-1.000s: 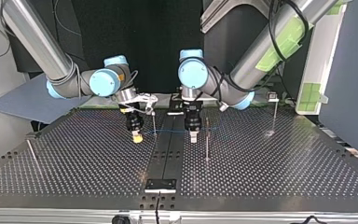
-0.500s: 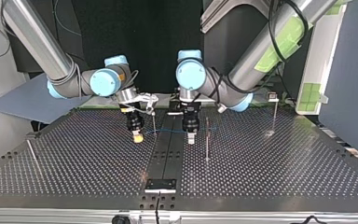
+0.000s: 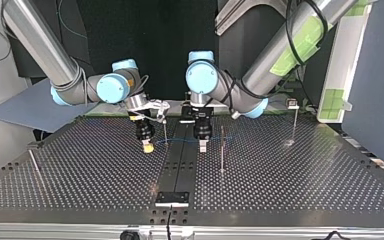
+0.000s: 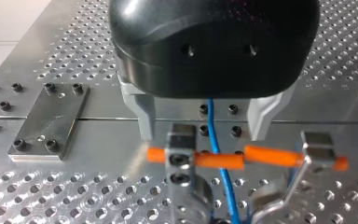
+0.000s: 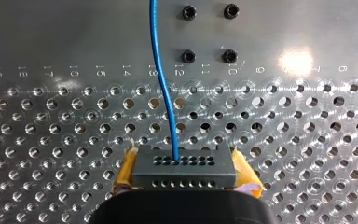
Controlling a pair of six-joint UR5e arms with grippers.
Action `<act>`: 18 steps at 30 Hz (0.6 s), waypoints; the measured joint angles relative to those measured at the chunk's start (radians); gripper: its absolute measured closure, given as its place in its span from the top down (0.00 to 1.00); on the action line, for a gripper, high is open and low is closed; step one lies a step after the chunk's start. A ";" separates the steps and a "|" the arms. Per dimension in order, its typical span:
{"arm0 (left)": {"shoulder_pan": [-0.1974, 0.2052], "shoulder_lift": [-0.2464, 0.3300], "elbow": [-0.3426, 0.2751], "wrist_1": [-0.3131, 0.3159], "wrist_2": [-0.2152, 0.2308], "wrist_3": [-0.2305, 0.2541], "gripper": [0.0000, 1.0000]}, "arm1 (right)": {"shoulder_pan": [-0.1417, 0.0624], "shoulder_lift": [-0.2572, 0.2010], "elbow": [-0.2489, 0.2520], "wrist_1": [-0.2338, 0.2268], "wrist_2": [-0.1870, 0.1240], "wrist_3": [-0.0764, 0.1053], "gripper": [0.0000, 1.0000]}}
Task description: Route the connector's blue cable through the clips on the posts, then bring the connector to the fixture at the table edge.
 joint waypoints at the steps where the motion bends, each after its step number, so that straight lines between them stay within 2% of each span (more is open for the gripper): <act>1: 0.000 0.000 0.000 0.000 -0.004 0.003 0.54 | 0.000 0.000 0.000 0.000 0.000 0.000 0.00; 2: -0.001 0.000 0.000 -0.001 -0.009 0.007 0.29 | 0.000 0.000 0.000 0.000 0.000 0.000 0.00; 3: -0.002 0.000 0.000 -0.001 -0.013 0.009 0.13 | -0.001 0.000 0.000 0.000 0.000 0.000 0.00; 4: -0.003 0.000 0.000 0.000 -0.017 0.012 0.13 | -0.001 0.000 0.000 0.000 0.000 0.000 0.00; 5: -0.005 0.000 0.000 0.001 -0.022 0.017 0.00 | -0.001 0.000 0.000 0.000 0.000 0.000 0.00; 13: -0.014 0.000 0.000 0.018 -0.022 0.035 0.00 | -0.003 0.000 0.000 0.000 0.000 0.000 0.00; 18: -0.018 0.000 0.000 0.020 0.004 0.031 0.00 | -0.003 0.000 0.000 0.001 0.000 0.000 0.00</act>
